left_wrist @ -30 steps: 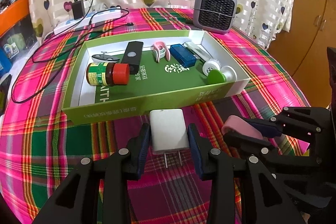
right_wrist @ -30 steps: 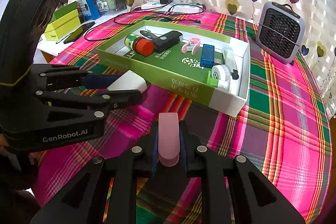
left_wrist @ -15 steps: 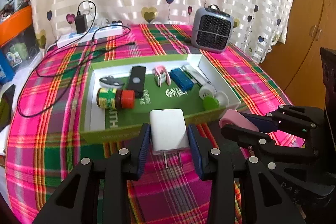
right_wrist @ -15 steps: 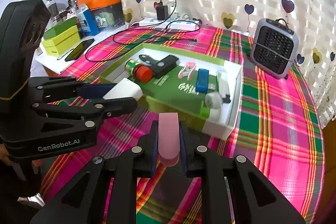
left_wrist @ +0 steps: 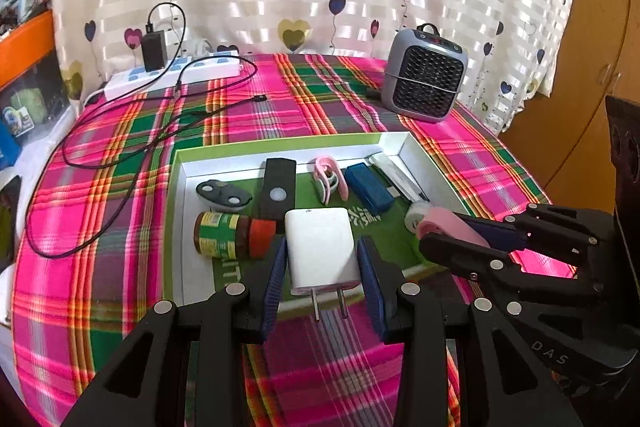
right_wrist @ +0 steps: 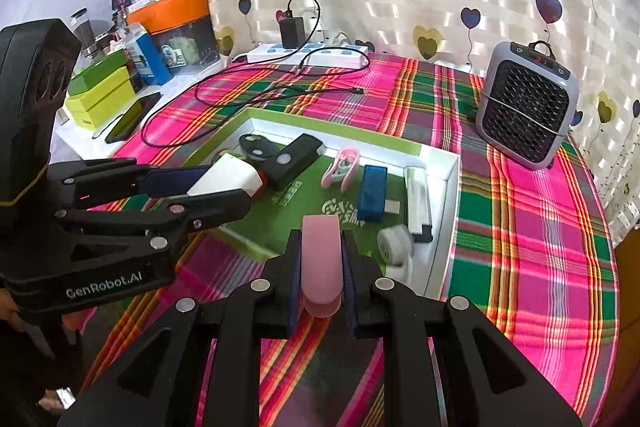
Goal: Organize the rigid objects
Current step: 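Carry the white charger with left tool while right tool carries the pink clip into the box, then release the white charger in the box with left tool while right tool releases the pink clip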
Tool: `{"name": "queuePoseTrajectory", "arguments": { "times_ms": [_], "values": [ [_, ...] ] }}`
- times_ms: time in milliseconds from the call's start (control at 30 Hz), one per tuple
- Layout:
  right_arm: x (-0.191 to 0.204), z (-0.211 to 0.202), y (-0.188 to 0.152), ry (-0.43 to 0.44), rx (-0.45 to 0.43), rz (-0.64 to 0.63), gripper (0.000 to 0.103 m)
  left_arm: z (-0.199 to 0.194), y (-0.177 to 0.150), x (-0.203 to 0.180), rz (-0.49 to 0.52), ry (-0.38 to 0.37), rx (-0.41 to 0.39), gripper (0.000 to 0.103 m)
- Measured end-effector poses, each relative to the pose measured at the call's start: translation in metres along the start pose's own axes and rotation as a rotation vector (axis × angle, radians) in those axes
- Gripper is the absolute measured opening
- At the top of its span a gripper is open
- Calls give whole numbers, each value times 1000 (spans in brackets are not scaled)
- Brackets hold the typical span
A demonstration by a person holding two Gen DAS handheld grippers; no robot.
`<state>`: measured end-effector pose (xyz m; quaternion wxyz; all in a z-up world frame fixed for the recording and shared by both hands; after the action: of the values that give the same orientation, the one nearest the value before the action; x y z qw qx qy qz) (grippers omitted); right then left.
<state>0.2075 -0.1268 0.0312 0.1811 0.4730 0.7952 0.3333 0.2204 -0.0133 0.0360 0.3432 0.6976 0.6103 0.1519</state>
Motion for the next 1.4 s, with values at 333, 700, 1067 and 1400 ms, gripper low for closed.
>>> {"name": "queuePoseTrajectory", "arguments": {
  "times_ms": [333, 700, 1067, 1400],
  "values": [
    [-11, 24, 11, -3, 26, 28, 18, 21, 4, 6, 4, 2, 22, 35],
    [-17, 52, 14, 16, 80, 19, 18, 34, 5, 6, 21, 0, 39, 35],
    [-23, 62, 10, -27, 105, 5, 19, 44, 5, -3, 52, -17, 59, 35],
    [-26, 66, 8, -26, 111, 2, 19, 55, 0, -2, 56, 4, 96, 35]
  ]
}}
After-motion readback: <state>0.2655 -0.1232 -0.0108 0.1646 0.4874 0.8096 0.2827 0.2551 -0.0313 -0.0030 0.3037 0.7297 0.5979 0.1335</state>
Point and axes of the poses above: each gripper's, at about its wrist camera, not at the fingertips, and z roughly the way its jaws point, x to its left, y to its top, the point moved 3 cm from there along z, roughly the way its jaws point, and after that the axes turned 5 degrees about -z, right-handed, at the moved point
